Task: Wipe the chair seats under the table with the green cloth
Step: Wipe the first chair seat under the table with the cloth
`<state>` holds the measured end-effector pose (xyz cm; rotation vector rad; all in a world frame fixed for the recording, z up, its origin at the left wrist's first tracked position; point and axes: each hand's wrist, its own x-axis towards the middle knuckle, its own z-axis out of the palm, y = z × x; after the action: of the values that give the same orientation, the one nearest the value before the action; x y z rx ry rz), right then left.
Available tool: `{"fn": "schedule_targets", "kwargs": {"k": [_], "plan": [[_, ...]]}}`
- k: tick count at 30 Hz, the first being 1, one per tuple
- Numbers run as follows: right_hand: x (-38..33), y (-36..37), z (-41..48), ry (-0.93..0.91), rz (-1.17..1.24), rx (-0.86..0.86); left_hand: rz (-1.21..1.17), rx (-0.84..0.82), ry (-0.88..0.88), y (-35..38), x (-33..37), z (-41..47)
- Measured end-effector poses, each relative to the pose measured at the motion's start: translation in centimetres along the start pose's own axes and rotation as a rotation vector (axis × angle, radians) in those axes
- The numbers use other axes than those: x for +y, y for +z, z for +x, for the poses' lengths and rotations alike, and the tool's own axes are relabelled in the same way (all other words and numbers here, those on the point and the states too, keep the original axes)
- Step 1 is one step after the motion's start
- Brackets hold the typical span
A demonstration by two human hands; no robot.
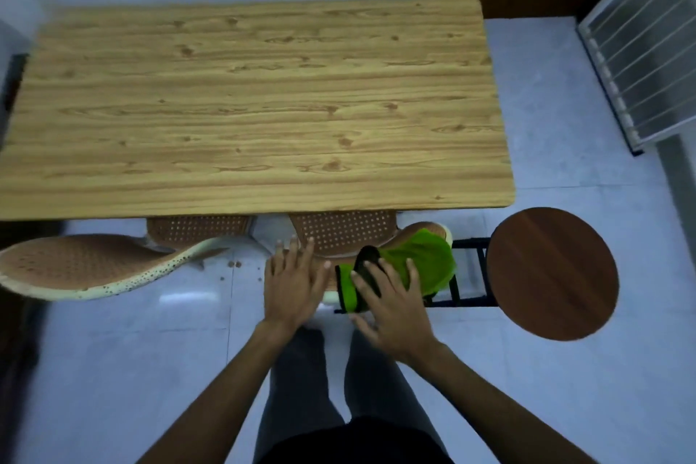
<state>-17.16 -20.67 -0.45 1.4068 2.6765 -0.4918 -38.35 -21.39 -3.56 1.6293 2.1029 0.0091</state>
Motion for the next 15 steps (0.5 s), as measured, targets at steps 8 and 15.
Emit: {"fn": "schedule_targets", "kwargs": {"k": [8,15], "plan": [[8.9,1.6,0.6,-0.351,-0.132,0.162,0.061,0.047,-0.128,0.6,1.0,0.2],[16.1,-0.6,2.7,-0.309,0.255,0.012,0.067,0.096,-0.132,0.8,1.1,0.4]]}}
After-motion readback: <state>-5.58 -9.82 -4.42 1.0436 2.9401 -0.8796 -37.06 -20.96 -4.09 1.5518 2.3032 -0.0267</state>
